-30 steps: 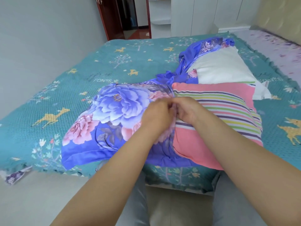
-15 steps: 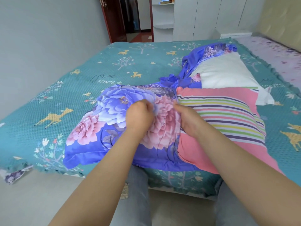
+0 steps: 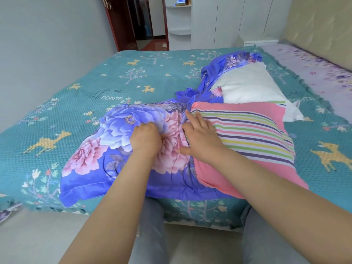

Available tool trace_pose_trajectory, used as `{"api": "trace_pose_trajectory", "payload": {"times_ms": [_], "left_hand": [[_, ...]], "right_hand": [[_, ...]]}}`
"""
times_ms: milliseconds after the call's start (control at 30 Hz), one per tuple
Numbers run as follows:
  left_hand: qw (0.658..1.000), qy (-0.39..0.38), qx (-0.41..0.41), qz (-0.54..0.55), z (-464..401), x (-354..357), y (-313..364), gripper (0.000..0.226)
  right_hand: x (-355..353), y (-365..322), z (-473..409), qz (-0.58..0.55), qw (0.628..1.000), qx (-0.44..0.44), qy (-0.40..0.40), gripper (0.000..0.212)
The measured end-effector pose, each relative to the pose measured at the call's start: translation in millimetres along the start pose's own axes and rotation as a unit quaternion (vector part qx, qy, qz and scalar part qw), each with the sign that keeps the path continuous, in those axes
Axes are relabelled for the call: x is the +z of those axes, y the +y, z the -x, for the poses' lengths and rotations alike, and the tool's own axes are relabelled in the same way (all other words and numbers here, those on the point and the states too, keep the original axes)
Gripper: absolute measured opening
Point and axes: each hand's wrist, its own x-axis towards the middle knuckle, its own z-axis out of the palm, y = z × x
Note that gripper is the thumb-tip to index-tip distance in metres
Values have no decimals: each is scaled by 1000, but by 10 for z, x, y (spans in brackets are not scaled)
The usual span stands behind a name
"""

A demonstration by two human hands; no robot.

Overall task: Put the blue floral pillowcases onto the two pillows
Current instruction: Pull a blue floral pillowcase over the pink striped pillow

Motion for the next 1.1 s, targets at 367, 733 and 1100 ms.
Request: {"api": "trace_pose_trajectory", "payload": {"times_ms": [367,733,1100], "left_hand": [[994,53,72,55,-23,-246,133,26],[973,157,104,133,188,5,-379,39],[980,121,-11,160,166,18,-873,14]], "right_hand": [[126,77,-440,-1,984,-180,1,92],[188,-169,-685,-155,949,-251,112,28],[171,-487,-714,-121,939,-312,84,33]]}}
